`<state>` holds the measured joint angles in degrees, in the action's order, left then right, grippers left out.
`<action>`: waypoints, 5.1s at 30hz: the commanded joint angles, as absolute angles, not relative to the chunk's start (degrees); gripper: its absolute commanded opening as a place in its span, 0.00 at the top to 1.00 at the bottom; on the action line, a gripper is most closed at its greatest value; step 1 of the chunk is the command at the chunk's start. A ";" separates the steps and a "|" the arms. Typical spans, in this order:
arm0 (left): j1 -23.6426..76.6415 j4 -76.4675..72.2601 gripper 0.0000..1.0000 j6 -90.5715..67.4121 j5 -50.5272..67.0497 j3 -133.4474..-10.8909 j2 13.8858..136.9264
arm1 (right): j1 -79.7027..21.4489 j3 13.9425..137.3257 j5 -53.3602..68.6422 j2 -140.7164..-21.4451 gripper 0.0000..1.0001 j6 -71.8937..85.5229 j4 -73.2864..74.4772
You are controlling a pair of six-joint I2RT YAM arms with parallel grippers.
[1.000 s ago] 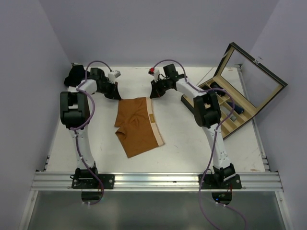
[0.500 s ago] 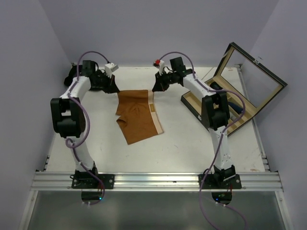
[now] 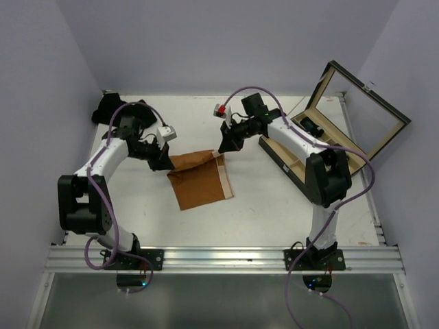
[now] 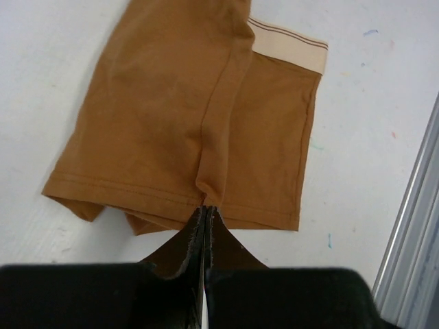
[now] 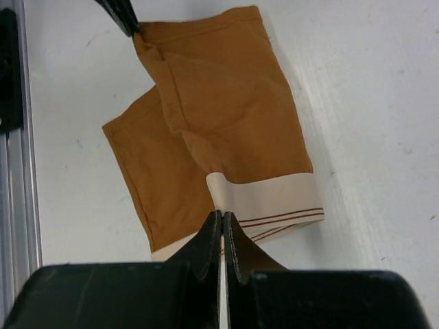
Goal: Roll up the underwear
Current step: Fold the underwear
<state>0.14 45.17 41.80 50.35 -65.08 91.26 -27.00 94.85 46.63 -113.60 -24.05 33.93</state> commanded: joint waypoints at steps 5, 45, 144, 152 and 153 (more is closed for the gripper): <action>2.81 48.78 1.00 48.51 51.15 -58.10 84.03 | -29.96 84.83 45.44 -104.43 1.00 -35.06 39.11; 13.45 29.72 0.51 38.86 35.43 -53.79 90.69 | -35.95 64.24 43.00 -104.57 0.85 5.71 18.81; 31.46 23.21 1.00 17.14 30.93 -68.91 100.46 | -25.05 63.11 28.21 -115.31 1.00 40.78 2.81; 33.75 20.04 1.00 12.58 30.68 -66.71 102.91 | -24.79 63.19 28.48 -114.17 1.00 40.26 3.07; 33.84 19.60 1.00 11.87 29.63 -66.97 105.10 | -24.61 63.63 28.48 -113.13 1.00 39.64 4.03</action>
